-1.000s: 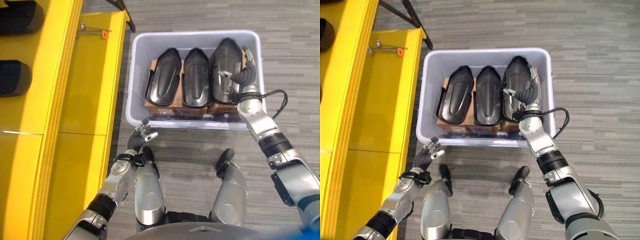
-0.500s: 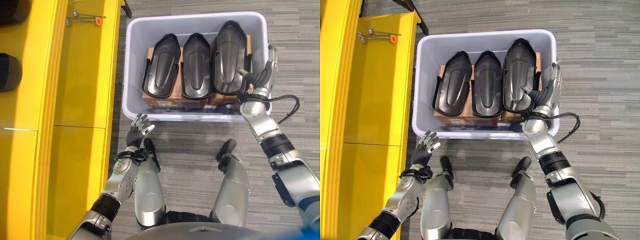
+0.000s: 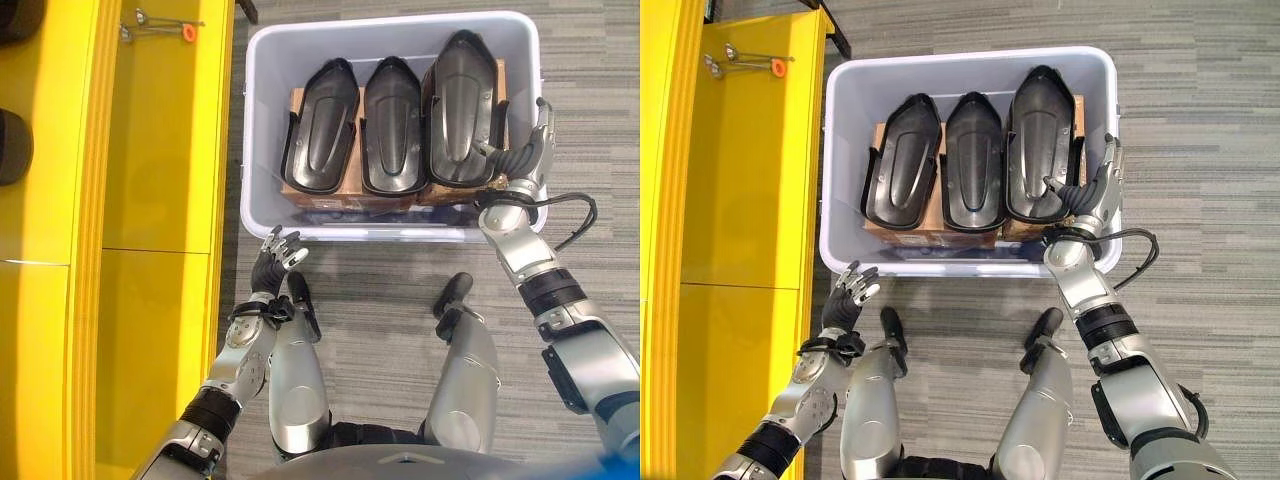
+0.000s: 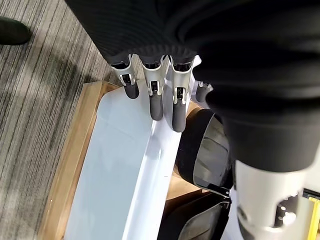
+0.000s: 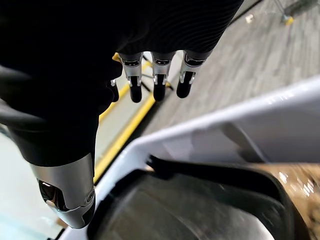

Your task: Move parts from the plastic box to the shelf.

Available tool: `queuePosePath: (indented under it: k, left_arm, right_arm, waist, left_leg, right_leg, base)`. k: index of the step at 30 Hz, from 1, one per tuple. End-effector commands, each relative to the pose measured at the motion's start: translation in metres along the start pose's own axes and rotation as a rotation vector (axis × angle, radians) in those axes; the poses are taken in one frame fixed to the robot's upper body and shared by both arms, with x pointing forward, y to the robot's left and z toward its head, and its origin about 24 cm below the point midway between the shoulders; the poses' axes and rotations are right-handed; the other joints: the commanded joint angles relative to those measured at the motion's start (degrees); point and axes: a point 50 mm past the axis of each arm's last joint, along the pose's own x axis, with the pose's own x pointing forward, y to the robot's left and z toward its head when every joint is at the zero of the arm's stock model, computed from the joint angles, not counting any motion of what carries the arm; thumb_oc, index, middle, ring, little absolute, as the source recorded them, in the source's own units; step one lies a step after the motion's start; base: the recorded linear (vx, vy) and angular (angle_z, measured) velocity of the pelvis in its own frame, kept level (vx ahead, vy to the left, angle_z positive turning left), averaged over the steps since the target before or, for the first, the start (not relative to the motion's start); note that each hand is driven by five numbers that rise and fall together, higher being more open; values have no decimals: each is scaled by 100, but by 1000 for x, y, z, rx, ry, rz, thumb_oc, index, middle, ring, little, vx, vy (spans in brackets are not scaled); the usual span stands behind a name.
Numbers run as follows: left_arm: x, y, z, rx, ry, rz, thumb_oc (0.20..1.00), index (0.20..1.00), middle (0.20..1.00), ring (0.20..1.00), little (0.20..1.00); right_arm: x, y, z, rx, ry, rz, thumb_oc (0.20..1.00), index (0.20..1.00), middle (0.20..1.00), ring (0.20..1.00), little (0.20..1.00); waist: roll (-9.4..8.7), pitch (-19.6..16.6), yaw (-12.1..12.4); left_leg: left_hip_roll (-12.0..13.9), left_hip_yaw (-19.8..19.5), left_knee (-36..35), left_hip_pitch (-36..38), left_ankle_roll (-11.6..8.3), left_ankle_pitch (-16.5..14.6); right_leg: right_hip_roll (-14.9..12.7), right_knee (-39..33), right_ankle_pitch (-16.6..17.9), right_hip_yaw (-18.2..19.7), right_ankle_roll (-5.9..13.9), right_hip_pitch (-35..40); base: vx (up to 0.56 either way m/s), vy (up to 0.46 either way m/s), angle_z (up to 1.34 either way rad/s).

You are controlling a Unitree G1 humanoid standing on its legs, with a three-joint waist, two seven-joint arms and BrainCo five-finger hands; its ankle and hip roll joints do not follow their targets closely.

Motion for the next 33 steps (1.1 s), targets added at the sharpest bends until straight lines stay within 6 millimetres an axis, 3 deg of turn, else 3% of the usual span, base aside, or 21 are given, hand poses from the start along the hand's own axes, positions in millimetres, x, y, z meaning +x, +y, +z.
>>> queuePosePath:
  k: [1,3,8,14,33]
  left_arm:
    - [1,-28,30,46,-156,-171,1000,1000,1000,1000,1000]
    - [2,-33,35,55,-173,-189,1000,1000,1000,1000,1000]
    - [3,-45,44,44,-193,-237,1000,1000,1000,1000,1000]
    - [6,-51,42,34,-171,-234,1000,1000,1000,1000,1000]
    - [6,-47,40,22,-154,-245,1000,1000,1000,1000,1000]
  right_arm:
    - [6,3,25,191,-39,-14,1000,1000,1000,1000,1000]
    - [5,4,24,205,-27,1,1000,1000,1000,1000,1000]
    - [3,10,31,234,-28,22,1000,1000,1000,1000,1000]
    - [5,14,39,215,-68,62,1000,1000,1000,1000,1000]
    - [15,24,47,20,-103,155,1000,1000,1000,1000,1000]
  waist:
    - [72,-190,-29]
    - [77,-190,-56]
    - [104,-190,-78]
    - [125,-190,-96]
    - [220,-190,43]
  left_leg:
    - [-48,34,-4,-323,236,-145]
    - [-83,-2,71,-313,192,-287]
    - [-107,11,117,-483,205,-305]
    - [-107,27,217,-683,221,-336]
    - [-98,16,224,-1140,200,-216]
  right_leg:
    - [228,355,-699,333,232,-28]
    - [217,444,-839,354,279,-13]
    - [273,472,-856,355,243,-176]
    - [303,551,-900,341,185,-346]
    - [344,604,-900,154,61,-740]
  base:
    - [-9,-12,-3]
    - [53,-3,-3]
    - [9,-3,-2]
    - [0,0,0]
    - [0,0,0]
